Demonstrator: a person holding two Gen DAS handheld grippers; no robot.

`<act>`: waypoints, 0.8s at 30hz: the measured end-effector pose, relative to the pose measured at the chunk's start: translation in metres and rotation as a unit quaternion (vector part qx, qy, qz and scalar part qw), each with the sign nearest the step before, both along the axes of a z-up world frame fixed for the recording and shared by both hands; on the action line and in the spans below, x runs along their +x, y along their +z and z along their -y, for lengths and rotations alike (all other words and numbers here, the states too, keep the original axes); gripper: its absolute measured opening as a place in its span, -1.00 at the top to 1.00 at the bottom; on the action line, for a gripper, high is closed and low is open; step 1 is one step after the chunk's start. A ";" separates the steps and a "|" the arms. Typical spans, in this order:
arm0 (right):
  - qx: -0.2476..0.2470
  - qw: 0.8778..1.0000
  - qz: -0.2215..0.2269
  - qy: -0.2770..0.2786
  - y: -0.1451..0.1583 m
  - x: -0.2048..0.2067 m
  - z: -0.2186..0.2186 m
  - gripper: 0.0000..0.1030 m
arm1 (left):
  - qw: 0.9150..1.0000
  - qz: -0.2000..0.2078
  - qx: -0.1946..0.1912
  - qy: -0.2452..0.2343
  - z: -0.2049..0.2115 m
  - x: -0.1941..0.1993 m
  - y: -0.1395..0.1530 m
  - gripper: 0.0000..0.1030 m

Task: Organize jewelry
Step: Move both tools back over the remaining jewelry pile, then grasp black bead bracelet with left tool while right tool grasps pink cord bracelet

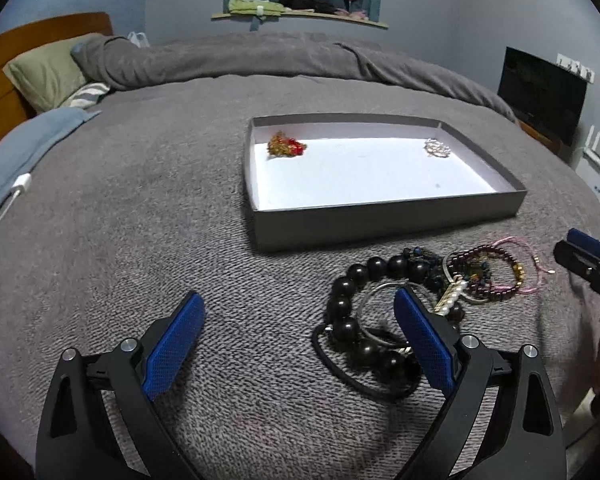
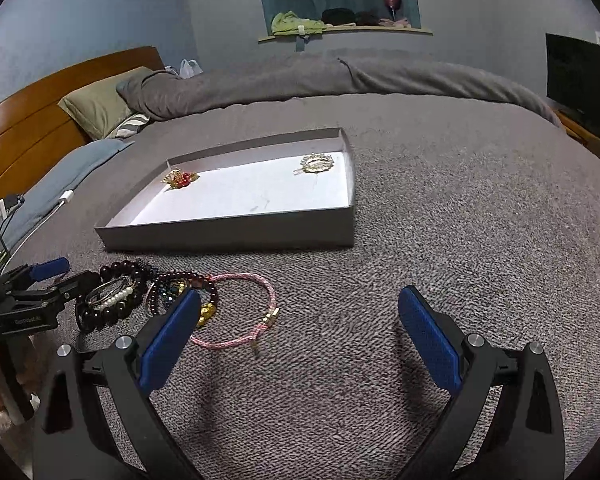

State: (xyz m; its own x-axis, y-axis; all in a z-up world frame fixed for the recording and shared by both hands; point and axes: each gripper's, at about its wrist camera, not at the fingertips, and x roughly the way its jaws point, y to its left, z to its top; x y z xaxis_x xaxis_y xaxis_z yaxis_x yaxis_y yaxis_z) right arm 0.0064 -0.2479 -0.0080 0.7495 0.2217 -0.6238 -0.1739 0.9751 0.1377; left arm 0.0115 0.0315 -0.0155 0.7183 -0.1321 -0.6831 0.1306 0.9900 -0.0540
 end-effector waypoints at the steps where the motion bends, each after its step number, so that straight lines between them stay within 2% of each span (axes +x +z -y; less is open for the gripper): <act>1: -0.001 1.000 0.001 0.000 0.000 0.000 -0.002 -0.88 | 1.000 0.001 -0.004 -0.004 0.001 0.000 0.000 -0.80; 6: -0.004 1.000 -0.002 0.011 -0.001 0.000 -0.005 -0.66 | 1.000 -0.001 -0.002 -0.013 0.006 0.001 -0.001 -0.71; 8: -0.008 1.000 -0.005 0.017 -0.002 0.001 -0.008 -0.53 | 1.000 -0.002 -0.003 -0.017 0.007 0.001 -0.001 -0.52; 10: -0.008 1.000 -0.009 0.022 -0.003 0.002 -0.009 -0.42 | 1.000 -0.006 -0.009 -0.023 0.009 0.002 -0.001 -0.22; 14: -0.009 0.999 -0.013 0.029 -0.004 0.002 -0.011 -0.11 | 0.999 -0.013 -0.010 -0.035 0.013 0.001 -0.003 0.04; 16: -0.011 0.999 -0.018 0.034 -0.006 0.002 -0.013 0.02 | 0.999 -0.020 -0.007 -0.042 0.015 0.002 -0.006 0.30; 21: -0.015 0.999 -0.029 0.039 -0.009 0.004 -0.016 0.23 | 0.998 -0.029 -0.001 -0.049 0.020 0.004 -0.010 0.49; 24: -0.017 0.998 -0.035 0.039 -0.013 0.006 -0.017 0.35 | 0.998 -0.035 0.004 -0.050 0.022 0.005 -0.012 0.54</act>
State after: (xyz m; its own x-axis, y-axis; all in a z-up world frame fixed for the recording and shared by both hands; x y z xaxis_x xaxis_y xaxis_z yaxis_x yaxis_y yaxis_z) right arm 0.0121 -0.2314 -0.0205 0.6854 0.2557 -0.6818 -0.2405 0.9633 0.1194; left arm 0.0165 0.0099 -0.0271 0.6525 -0.1952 -0.7322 0.2250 0.9726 -0.0588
